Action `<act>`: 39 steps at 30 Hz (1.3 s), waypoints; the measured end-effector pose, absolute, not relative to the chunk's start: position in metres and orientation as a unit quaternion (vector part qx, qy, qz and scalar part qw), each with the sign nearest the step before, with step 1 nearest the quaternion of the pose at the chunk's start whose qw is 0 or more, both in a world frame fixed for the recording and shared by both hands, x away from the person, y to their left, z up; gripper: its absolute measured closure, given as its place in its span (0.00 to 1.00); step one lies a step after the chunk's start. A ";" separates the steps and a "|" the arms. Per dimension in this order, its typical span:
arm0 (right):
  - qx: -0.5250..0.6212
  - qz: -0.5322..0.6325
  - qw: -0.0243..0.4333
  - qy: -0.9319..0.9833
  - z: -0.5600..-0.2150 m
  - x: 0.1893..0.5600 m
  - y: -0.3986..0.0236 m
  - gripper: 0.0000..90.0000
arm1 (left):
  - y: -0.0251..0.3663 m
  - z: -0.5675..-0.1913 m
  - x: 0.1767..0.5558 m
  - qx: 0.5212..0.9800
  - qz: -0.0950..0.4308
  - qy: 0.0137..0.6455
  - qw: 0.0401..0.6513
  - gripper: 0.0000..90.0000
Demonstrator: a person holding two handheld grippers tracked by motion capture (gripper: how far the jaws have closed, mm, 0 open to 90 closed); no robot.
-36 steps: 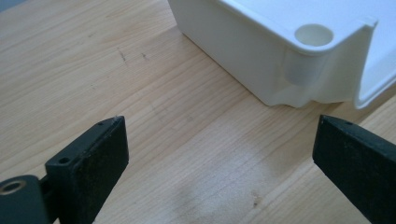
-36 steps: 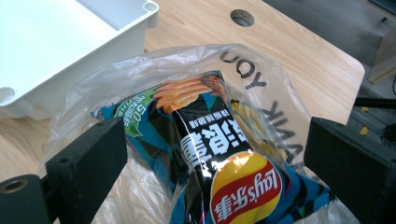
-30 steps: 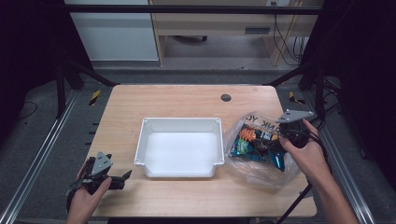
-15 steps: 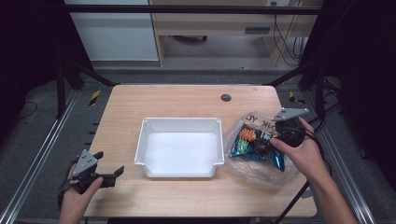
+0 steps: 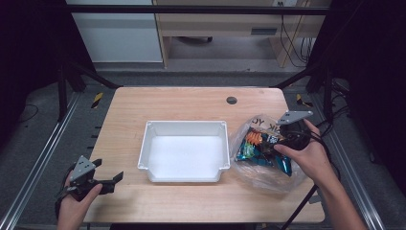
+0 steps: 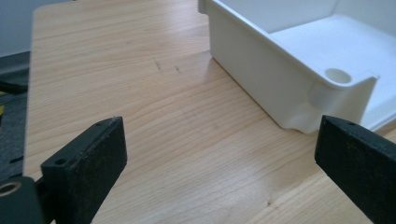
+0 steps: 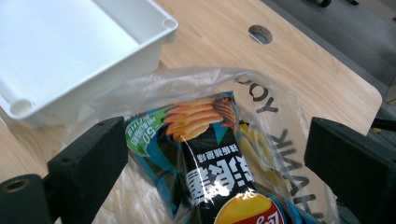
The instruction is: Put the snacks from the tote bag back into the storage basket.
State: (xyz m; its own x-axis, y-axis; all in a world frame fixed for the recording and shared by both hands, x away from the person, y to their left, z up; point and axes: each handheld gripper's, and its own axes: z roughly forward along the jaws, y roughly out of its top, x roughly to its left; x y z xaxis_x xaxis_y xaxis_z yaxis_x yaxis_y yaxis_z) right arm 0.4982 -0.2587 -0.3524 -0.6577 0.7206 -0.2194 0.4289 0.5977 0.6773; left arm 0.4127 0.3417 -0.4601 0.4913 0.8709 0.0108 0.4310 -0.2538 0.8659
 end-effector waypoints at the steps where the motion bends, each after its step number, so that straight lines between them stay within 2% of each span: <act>1: 0.332 0.289 0.244 0.864 -0.354 0.499 -0.257 0.07 | 0.344 -0.459 0.412 0.743 0.265 0.444 0.426 0.02; 26: 0.317 0.242 0.213 0.892 -0.376 0.521 -0.253 0.09 | 0.345 -0.462 0.414 0.749 0.255 0.447 0.417 0.02; 35: 0.310 0.198 0.183 0.912 -0.394 0.536 -0.251 0.07 | 0.343 -0.462 0.414 0.756 0.254 0.442 0.411 0.03; 39: 0.313 0.194 0.171 0.914 -0.398 0.541 -0.250 0.07 | 0.343 -0.459 0.412 0.755 0.272 0.439 0.404 0.03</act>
State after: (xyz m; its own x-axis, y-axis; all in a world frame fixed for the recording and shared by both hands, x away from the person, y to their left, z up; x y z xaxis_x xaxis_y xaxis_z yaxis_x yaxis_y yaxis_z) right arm 0.5405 -0.2500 -0.3982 -0.7448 0.6393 -0.1912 0.5061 0.7279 0.4626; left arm 0.4123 0.3434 -0.4587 0.4661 0.8830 0.0553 0.4429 -0.2870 0.8494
